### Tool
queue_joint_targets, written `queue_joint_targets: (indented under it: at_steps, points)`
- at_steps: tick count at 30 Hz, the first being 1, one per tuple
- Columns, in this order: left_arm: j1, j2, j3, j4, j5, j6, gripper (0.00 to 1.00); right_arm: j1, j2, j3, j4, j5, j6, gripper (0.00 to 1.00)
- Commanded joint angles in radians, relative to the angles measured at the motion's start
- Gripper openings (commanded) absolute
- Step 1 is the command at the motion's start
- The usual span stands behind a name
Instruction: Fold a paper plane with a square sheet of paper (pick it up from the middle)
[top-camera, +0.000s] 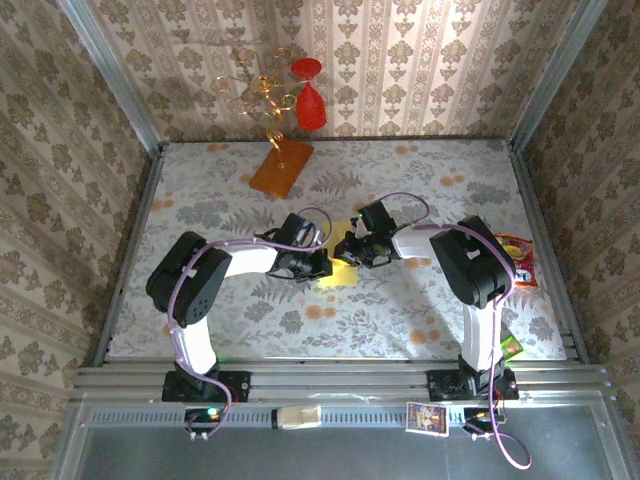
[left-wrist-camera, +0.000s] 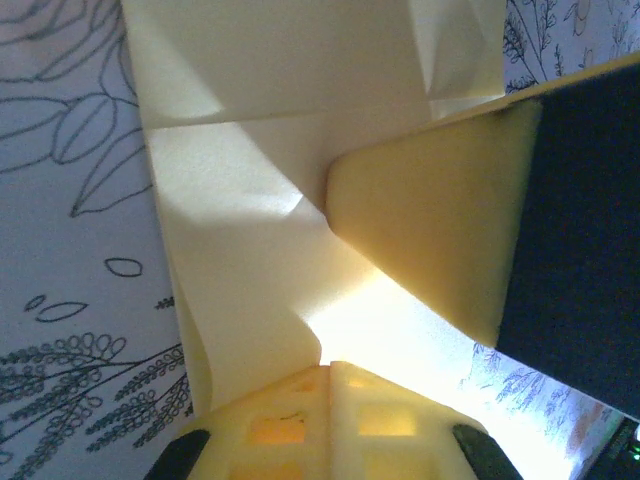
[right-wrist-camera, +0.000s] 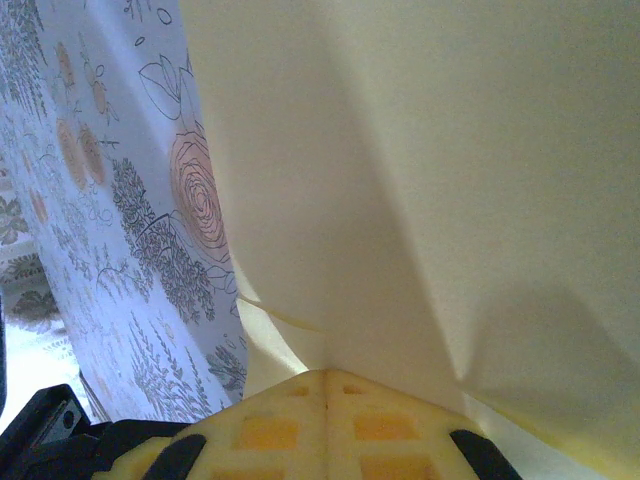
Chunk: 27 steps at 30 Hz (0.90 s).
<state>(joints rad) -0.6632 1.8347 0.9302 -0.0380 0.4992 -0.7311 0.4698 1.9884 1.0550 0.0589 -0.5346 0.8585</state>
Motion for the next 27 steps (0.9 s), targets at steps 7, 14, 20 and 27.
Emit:
queue_joint_targets:
  at_steps: [7,14,20,27]
  points:
    - [0.017,-0.018,-0.053,-0.179,0.027,0.119,0.00,-0.030,0.085,-0.035,-0.185,0.148,-0.044,0.08]
    - [0.017,-0.073,-0.106,-0.281,-0.024,0.173,0.00,-0.031,0.084,-0.034,-0.188,0.148,-0.049,0.08]
    - [0.030,-0.198,-0.149,-0.289,-0.147,0.143,0.00,-0.031,0.085,-0.025,-0.201,0.145,-0.060,0.08]
    - [0.011,-0.333,-0.152,-0.059,-0.212,0.033,0.00,-0.031,0.087,-0.017,-0.207,0.146,-0.064,0.08]
